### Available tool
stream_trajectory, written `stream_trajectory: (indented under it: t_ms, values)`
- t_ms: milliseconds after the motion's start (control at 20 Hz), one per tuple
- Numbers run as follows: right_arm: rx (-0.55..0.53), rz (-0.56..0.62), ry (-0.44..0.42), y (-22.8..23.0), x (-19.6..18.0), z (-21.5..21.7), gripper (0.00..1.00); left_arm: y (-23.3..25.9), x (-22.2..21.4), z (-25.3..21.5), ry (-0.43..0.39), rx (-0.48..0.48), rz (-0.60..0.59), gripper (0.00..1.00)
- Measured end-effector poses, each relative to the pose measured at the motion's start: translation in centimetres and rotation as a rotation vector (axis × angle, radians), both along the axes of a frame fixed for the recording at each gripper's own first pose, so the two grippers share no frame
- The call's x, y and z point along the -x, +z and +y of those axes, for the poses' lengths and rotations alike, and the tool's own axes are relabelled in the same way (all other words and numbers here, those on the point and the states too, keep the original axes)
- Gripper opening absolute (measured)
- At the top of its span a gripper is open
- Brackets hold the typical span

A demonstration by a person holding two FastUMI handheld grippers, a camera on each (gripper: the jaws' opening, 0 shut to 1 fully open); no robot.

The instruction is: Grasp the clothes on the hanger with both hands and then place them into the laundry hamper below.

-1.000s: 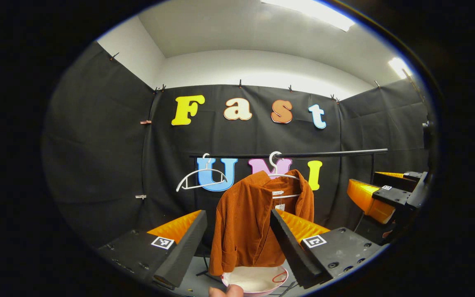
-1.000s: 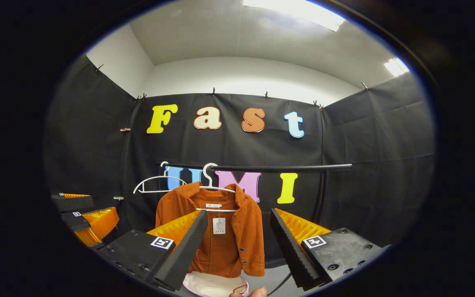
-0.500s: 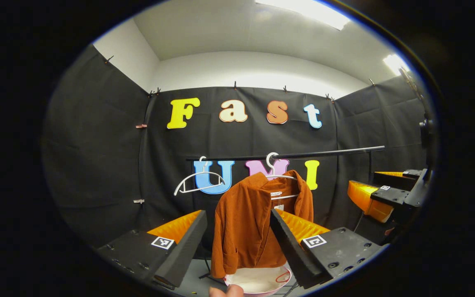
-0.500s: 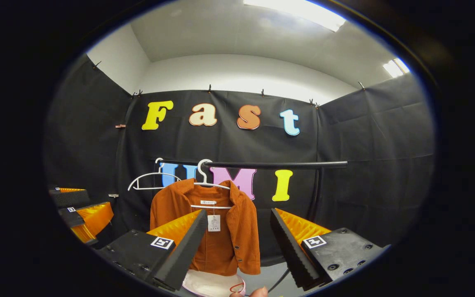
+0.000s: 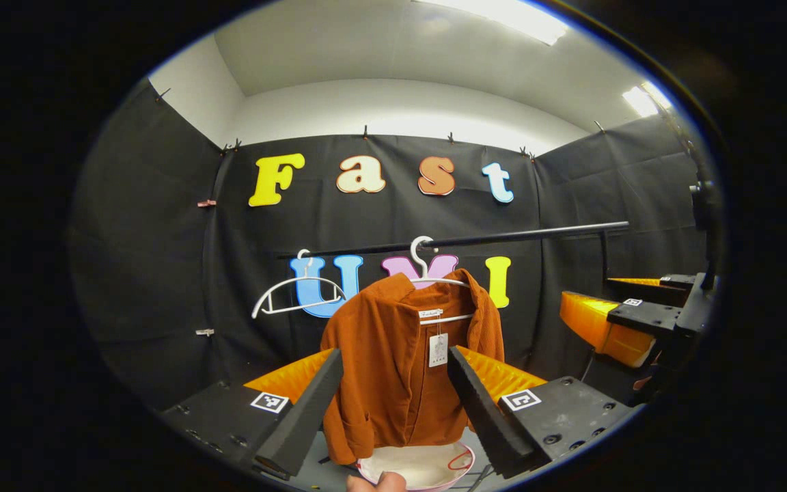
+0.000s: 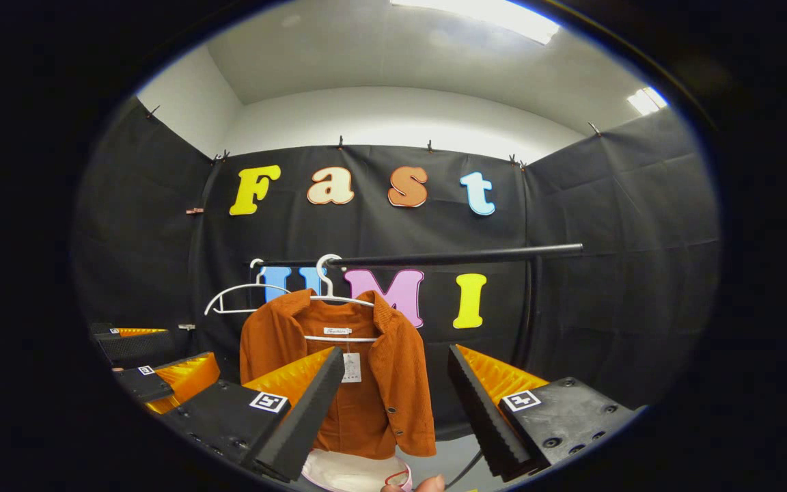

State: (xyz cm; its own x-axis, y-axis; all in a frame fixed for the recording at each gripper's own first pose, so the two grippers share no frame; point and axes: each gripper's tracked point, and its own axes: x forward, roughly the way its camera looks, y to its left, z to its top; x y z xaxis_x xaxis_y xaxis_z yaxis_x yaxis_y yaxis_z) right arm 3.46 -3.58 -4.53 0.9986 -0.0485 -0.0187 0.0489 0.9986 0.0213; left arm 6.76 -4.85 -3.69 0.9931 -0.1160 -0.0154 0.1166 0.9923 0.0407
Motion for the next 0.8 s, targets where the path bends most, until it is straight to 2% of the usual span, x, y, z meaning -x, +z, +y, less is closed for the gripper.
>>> stream_trajectory:
  t_ms: [150, 400, 550, 600, 650, 700, 800]
  values:
    - [-0.024, 0.019, 0.019, -2.5, -2.4, -1.0, 0.98, -1.9, -5.1, -0.5, 0.044, -0.006, 0.007, 0.99]
    - [-0.037, 0.045, 0.057, -6.2, -7.4, -2.0, 0.98, -5.4, -13.5, -2.2, 0.091, -0.046, 0.016, 0.98]
    - [-0.042, 0.051, 0.102, -7.7, -9.9, -1.4, 0.99, -7.0, -17.2, -2.3, 0.137, -0.079, 0.009, 0.96]
    - [-0.047, 0.052, 0.115, -8.1, -10.7, -1.2, 0.99, -7.4, -18.2, -2.1, 0.155, -0.093, 0.005, 0.99]
    - [-0.051, 0.055, 0.122, -8.5, -11.5, -1.0, 0.96, -8.1, -19.2, -1.8, 0.173, -0.103, 0.01, 0.96]
    - [-0.049, 0.061, 0.132, -9.0, -12.1, -0.8, 0.99, -8.7, -20.1, -1.6, 0.179, -0.101, 0.02, 0.96]
    - [-0.042, 0.067, 0.151, -9.9, -13.4, -0.2, 0.96, -9.7, -21.6, -1.4, 0.173, -0.076, 0.037, 0.93]
